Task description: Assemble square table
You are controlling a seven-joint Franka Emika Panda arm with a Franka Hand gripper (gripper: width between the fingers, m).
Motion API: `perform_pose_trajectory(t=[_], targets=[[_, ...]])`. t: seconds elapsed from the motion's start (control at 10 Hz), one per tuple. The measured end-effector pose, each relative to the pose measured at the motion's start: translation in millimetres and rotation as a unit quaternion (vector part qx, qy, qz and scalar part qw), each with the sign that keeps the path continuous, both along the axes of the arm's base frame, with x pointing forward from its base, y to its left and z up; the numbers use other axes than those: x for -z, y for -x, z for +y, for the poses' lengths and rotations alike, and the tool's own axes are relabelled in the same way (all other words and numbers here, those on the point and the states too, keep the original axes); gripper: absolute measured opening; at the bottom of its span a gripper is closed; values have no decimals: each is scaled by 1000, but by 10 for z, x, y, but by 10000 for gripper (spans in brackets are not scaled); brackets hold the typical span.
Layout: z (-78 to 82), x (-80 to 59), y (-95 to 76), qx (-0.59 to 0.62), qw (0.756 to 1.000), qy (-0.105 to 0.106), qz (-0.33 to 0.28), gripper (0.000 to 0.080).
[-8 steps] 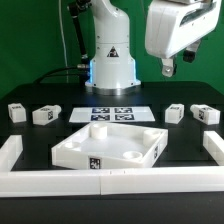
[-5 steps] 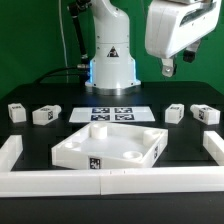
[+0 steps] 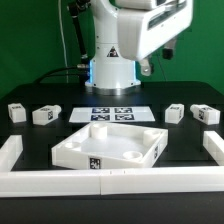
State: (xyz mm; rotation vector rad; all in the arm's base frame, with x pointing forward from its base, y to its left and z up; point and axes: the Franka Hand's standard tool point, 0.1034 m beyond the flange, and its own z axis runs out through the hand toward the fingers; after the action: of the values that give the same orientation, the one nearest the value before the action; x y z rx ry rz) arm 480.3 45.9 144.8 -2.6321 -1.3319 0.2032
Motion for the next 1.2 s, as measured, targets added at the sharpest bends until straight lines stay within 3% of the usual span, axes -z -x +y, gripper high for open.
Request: perform_pose_trajectory(t=[0.1, 0.2, 0.5, 0.7, 1.2], targets=[[-126, 85, 30, -3, 1000, -23, -21, 649], [-257, 133, 1, -3, 998, -29, -52, 649], [-509, 321, -82, 17, 990, 0, -141, 649], [-486, 491, -28, 50, 986, 17, -160, 649], [-493, 512, -29, 28, 987, 21, -156, 649]])
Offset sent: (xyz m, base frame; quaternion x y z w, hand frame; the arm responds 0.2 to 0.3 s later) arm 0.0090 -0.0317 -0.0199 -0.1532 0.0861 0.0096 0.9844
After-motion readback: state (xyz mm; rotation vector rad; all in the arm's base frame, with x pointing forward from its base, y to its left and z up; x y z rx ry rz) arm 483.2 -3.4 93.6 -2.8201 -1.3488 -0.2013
